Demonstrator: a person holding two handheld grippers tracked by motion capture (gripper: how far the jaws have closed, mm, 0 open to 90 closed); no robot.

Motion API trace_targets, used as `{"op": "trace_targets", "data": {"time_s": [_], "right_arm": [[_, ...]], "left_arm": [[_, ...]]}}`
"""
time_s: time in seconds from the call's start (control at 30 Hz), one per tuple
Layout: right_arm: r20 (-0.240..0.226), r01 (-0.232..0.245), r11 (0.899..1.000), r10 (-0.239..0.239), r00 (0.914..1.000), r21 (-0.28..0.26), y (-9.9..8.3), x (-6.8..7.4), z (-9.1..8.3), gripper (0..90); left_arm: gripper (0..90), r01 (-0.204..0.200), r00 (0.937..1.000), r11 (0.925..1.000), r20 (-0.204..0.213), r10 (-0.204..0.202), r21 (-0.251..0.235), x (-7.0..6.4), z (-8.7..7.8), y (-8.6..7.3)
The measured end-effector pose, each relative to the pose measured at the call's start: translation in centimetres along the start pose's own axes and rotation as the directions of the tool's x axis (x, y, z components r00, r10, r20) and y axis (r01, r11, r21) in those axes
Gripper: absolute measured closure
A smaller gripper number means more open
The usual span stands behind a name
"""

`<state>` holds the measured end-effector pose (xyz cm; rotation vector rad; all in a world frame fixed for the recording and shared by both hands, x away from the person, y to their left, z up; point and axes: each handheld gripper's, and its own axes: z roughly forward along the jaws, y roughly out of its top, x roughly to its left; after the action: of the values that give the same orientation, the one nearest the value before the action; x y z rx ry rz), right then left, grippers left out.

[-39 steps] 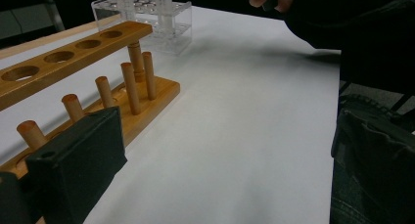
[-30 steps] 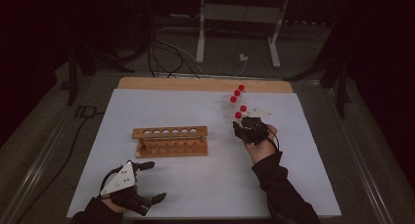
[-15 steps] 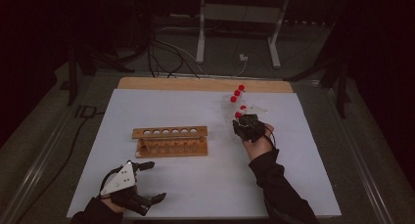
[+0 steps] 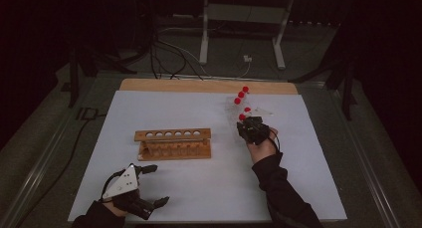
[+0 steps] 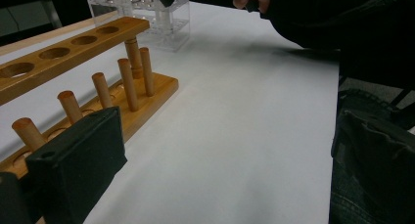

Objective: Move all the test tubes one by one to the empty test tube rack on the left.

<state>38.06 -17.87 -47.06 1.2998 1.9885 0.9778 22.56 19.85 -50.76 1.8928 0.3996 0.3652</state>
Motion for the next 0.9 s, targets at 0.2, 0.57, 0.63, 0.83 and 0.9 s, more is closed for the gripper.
{"op": "trace_targets", "data": {"time_s": [0.2, 0.57, 0.63, 0.83, 0.9], "right_arm": [[-0.002, 0.018, 1.000, -0.018, 0.9998, -0.015, 0.5, -0.1, -0.7, 74.8], [-0.003, 0.042, 0.998, -0.042, 0.9991, -0.056, 2.2, 0.0, -3.0, 74.7], [-0.002, 0.048, 0.997, -0.049, 0.9988, -0.065, 2.5, 0.0, -3.5, 74.8], [-0.012, 0.070, 0.993, -0.072, 0.9973, -0.095, 3.3, -0.1, -5.5, 74.7], [-0.024, 0.084, 0.991, -0.087, 0.9960, -0.101, 3.5, 0.1, -6.0, 74.7]], "left_arm": [[0.3, 0.006, 1.0000, 1.0000, 0.000, -0.006, 0.002, 0.0, 0.1, 0.0], [0.3, 0.009, 1.0000, 0.9999, 0.000, -0.009, 0.010, 0.1, 0.1, 0.1], [0.3, 0.008, 1.0000, 0.9999, -0.001, -0.008, 0.011, 0.0, 0.1, 0.2], [0.3, 0.009, 1.0000, 0.9999, -0.001, -0.009, 0.013, -0.2, 0.2, 0.6], [0.3, 0.023, 0.9997, 0.9996, 0.005, -0.023, 0.014, -0.2, 0.2, 1.1]]}}
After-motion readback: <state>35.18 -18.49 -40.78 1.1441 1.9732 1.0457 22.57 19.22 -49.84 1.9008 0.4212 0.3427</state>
